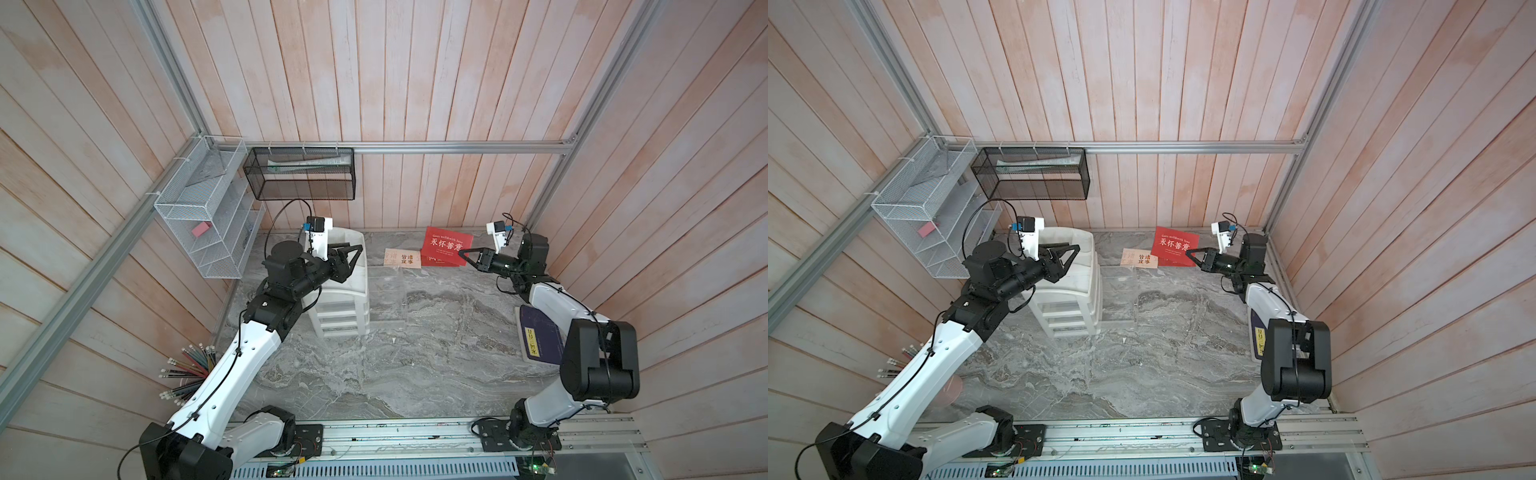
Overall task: Take the postcards out of the drawer
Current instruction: Place the postcard at the center of the board.
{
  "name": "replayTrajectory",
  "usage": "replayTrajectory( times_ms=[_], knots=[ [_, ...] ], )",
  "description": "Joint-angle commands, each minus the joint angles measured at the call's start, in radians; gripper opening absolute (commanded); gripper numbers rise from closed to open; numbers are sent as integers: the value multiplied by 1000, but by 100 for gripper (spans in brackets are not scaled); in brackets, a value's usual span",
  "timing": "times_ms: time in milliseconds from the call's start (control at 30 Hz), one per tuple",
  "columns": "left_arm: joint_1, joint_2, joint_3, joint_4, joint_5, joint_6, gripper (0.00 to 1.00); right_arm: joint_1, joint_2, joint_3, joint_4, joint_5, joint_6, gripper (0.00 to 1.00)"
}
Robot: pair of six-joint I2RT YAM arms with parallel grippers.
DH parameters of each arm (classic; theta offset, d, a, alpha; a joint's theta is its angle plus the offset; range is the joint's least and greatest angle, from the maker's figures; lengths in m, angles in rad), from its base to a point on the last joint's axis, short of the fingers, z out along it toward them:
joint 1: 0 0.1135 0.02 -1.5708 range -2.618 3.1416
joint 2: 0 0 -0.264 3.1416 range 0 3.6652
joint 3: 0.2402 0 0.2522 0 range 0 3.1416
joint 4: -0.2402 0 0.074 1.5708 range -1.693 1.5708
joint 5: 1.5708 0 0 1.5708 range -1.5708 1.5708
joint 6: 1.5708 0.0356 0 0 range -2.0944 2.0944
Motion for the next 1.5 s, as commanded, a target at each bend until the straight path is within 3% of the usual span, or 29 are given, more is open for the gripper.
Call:
replayTrajectory(
  times_ms=[0,233,500,800,1133,1467],
  knots=[
    [17,-37,-46,6,11,-1,49,-11,58,27,-260,1,-170,0],
    [48,-71,-86,1,16,-18,49,-16,147,-3,-270,43,-199,0],
    [71,-140,-145,-19,-13,-9,51,-16,283,77,-438,82,-325,0],
    [103,-157,-168,-34,-5,5,51,-17,373,149,-475,93,-340,0],
    [150,-165,-192,-28,33,5,51,-26,475,247,-556,110,-380,6],
    [177,-152,-187,-40,55,12,51,-41,508,294,-570,131,-376,20]
  ],
)
